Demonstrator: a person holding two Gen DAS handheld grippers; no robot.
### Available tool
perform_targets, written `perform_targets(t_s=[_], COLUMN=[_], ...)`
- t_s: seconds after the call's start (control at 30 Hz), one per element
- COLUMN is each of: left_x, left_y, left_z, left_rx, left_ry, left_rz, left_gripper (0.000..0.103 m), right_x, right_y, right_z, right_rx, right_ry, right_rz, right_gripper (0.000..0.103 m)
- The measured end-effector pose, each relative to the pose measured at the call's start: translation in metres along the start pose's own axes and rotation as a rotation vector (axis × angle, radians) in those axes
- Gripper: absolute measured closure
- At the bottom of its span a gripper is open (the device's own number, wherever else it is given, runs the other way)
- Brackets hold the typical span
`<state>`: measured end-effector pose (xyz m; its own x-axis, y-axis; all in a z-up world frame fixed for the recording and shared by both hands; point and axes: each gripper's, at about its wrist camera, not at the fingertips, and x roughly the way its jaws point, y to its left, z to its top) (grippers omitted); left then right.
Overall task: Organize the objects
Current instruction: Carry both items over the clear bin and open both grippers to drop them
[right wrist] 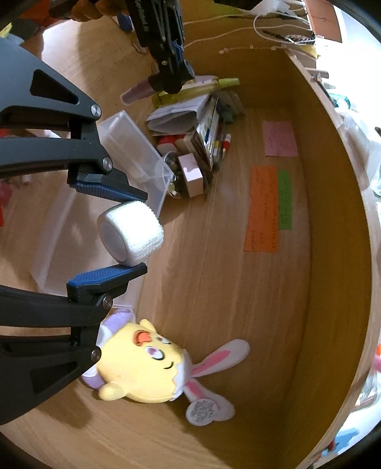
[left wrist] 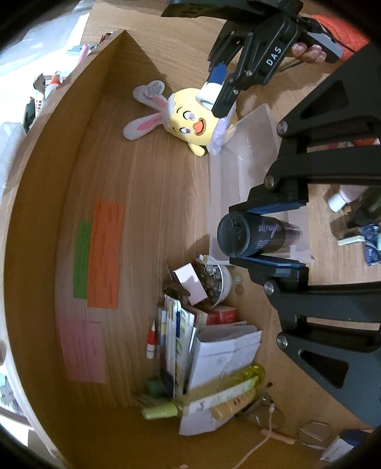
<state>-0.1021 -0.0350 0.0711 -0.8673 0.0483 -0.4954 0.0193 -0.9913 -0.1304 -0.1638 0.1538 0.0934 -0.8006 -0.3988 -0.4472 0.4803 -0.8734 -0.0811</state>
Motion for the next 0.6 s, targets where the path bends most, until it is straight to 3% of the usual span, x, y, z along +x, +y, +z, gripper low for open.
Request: perform_targets(t_s=[0.23, 0.6], left_x=[0.032, 0.086], left_y=[-0.002, -0.001], left_z=[0.007, -0.004], left_rx=[0.001, 0.015], left_ry=[0.039, 0.151], left_rz=[-0.005, 0.015], left_gripper=[0.078, 0.078], right_x=[0.028, 0.076], right_y=[-0.004, -0.017], right_z=[-0.002, -0.03], right_rx=[0.002, 0.032], right_ry=[0.037, 0.198], right_rz=[-0.006, 0.007], right_gripper=[0.065, 0.065])
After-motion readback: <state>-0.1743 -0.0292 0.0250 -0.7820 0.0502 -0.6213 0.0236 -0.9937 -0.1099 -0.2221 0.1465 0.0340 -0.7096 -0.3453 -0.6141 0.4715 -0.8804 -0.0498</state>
